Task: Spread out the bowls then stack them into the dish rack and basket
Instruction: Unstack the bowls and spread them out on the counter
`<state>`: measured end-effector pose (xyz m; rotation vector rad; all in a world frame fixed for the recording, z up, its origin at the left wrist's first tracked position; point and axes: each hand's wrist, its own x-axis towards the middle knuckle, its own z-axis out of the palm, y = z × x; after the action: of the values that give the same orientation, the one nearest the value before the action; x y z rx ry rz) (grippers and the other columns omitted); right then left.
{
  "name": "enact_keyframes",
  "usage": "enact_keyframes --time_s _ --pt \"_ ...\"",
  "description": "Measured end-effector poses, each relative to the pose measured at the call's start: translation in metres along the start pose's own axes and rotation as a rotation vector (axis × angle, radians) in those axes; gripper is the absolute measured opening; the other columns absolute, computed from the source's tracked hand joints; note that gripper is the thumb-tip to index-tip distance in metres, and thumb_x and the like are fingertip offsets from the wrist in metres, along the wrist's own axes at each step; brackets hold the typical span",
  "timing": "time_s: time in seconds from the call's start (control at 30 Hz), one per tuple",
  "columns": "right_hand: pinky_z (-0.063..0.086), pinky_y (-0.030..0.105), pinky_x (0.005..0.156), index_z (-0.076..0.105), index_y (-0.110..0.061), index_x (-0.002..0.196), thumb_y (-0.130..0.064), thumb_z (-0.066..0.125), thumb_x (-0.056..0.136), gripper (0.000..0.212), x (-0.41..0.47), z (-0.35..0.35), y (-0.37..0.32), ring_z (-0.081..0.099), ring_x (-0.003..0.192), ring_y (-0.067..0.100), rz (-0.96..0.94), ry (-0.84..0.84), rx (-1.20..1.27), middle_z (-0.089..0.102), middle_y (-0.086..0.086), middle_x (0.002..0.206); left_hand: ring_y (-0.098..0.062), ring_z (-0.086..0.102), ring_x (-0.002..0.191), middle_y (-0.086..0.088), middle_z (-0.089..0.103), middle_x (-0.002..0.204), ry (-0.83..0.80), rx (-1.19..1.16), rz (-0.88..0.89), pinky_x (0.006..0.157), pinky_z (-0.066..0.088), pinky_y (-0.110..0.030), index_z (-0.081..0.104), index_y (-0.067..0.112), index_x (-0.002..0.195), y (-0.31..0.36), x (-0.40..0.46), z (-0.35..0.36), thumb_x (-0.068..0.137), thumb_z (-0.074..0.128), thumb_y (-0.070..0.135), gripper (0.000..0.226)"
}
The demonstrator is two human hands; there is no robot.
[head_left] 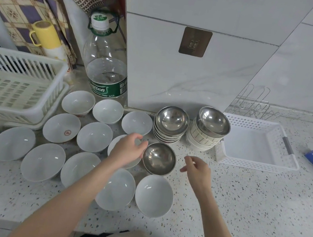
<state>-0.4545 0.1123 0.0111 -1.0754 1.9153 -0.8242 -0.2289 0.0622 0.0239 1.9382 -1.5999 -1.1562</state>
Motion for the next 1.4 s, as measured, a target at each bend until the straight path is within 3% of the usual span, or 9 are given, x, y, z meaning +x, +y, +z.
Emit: enact_keyframes --time_s 0.13,0.23,0.33,0.5,0.73,0.9,1.07,1.17,1.4 --pt "0.036 0.017 0.035 0.067 -0.027 0.095 -0.036 0.052 0.092 0.017 0.014 0.002 -0.015 0.039 0.036 0.002 -0.012 -0.001 0.027 0.072 -0.010 0.064 -0.013 0.064 0.092 0.009 0.071 0.070 0.006 0.032 -0.008 0.088 0.050 -0.038 0.038 0.016 0.146 0.028 0.041 0.002 0.090 0.051 0.056 0.070" --pt "0.038 0.017 0.038 0.065 -0.031 0.090 -0.035 0.052 0.092 0.014 0.019 0.005 -0.020 0.044 0.042 0.003 -0.016 -0.001 0.044 0.071 -0.014 0.063 -0.013 0.067 0.083 0.010 0.071 0.070 -0.003 0.035 -0.076 0.079 0.052 -0.036 0.029 0.015 0.148 0.043 0.065 0.008 0.086 0.051 0.062 0.081" --pt "0.036 0.017 0.038 0.065 -0.032 0.086 -0.034 0.052 0.093 0.014 0.021 0.006 -0.020 0.041 0.040 0.002 -0.016 -0.017 0.051 0.071 -0.015 0.064 -0.009 0.070 0.074 0.012 0.069 0.067 -0.013 0.024 -0.099 0.064 0.051 -0.030 0.029 0.020 0.148 0.049 0.078 0.013 0.087 0.057 0.051 0.074" --pt "0.032 0.017 0.036 0.067 -0.028 0.086 -0.032 0.053 0.093 0.016 0.022 0.007 -0.013 0.037 0.036 0.002 0.017 -0.029 0.072 0.071 -0.014 0.064 -0.004 0.071 0.066 0.012 0.072 0.068 -0.025 -0.060 -0.041 0.060 0.052 -0.029 0.034 0.032 0.147 0.047 0.082 0.018 0.088 0.058 0.032 0.064" --pt "0.037 0.023 0.043 0.066 -0.030 0.090 -0.034 0.053 0.091 0.014 0.025 0.008 -0.012 0.038 0.039 0.004 0.050 -0.041 0.088 0.072 -0.013 0.067 -0.006 0.070 0.055 0.002 0.072 0.078 -0.011 -0.210 0.014 0.055 0.047 -0.025 0.046 0.027 0.140 0.057 0.078 0.014 0.090 0.054 0.017 0.052" --pt "0.038 0.026 0.046 0.065 -0.029 0.089 -0.030 0.051 0.089 0.014 0.035 0.011 -0.021 0.040 0.040 0.004 0.064 -0.025 0.063 0.072 -0.016 0.066 -0.002 0.052 0.034 -0.008 0.069 0.070 -0.004 -0.448 -0.052 0.032 0.030 -0.014 0.048 0.029 0.135 0.059 0.064 -0.004 0.092 0.053 0.012 0.046" --pt "0.032 0.019 0.035 0.061 -0.025 0.098 -0.029 0.049 0.091 0.015 0.053 0.020 -0.036 0.032 0.029 0.003 0.069 -0.015 -0.011 0.072 -0.006 0.064 -0.007 0.053 0.042 -0.003 0.067 0.055 0.031 -0.666 -0.115 0.031 0.022 -0.016 0.055 0.024 0.125 0.045 0.045 -0.028 0.087 0.049 0.001 0.045" --pt "0.030 0.018 0.035 0.060 -0.014 0.083 -0.030 0.046 0.091 0.023 0.063 0.030 -0.048 0.032 0.025 0.002 0.074 -0.031 -0.085 0.073 -0.002 0.068 -0.008 0.057 0.048 -0.005 0.067 0.063 0.059 -0.770 -0.134 0.032 0.021 -0.015 0.055 0.022 0.127 0.031 0.033 -0.038 0.091 0.048 0.000 0.043" --pt "0.055 0.039 0.077 0.058 0.001 0.110 -0.029 0.048 0.090 0.037 0.075 0.052 -0.063 0.064 0.081 0.027 0.109 -0.011 -0.187 0.075 0.012 0.088 -0.005 0.050 0.042 -0.012 0.068 0.068 0.104 -0.838 -0.207 0.033 0.023 -0.015 0.058 0.023 0.121 -0.008 0.012 -0.049 0.091 0.053 0.005 0.035"
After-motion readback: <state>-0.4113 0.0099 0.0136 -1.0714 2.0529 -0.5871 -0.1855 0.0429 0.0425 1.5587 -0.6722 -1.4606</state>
